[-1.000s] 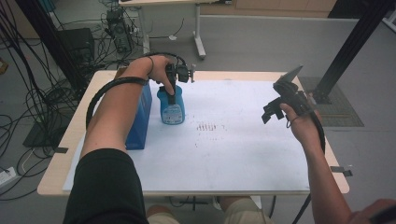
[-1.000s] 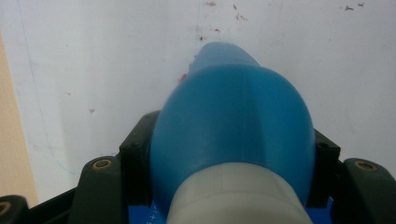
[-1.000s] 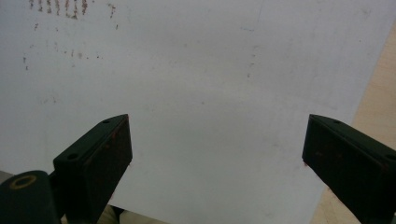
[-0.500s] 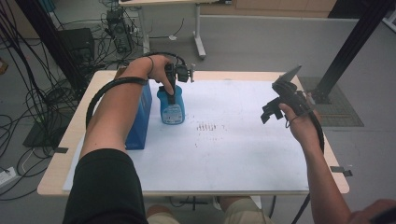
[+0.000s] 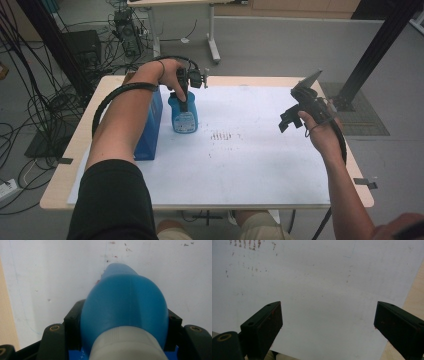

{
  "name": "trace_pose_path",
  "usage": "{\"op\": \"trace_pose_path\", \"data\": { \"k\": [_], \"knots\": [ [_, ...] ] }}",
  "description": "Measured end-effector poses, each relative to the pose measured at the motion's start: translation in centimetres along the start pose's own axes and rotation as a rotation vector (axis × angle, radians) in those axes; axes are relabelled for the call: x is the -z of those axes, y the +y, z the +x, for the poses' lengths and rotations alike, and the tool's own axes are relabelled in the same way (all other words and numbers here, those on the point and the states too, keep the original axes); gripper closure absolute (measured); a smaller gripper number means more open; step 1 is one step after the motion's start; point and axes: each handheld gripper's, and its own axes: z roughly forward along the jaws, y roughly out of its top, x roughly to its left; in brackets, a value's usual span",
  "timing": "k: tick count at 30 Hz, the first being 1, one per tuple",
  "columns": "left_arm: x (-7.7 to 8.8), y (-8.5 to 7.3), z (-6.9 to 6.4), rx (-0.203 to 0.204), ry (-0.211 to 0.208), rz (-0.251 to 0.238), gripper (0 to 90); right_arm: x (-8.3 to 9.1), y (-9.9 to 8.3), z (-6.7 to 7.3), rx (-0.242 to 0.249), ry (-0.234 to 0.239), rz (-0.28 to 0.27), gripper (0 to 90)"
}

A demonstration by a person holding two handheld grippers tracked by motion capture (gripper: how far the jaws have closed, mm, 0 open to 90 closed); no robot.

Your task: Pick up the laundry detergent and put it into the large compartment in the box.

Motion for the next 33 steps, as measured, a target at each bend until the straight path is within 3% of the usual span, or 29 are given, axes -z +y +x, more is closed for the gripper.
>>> {"op": "trace_pose_path", "data": {
  "k": [33],
  "knots": [
    [0.0, 0.18, -0.06, 0.005, 0.001, 0.008, 37.5, -0.07, 0.17, 0.3, 0.001, 0.0, 0.001, 8.2]
  ]
}}
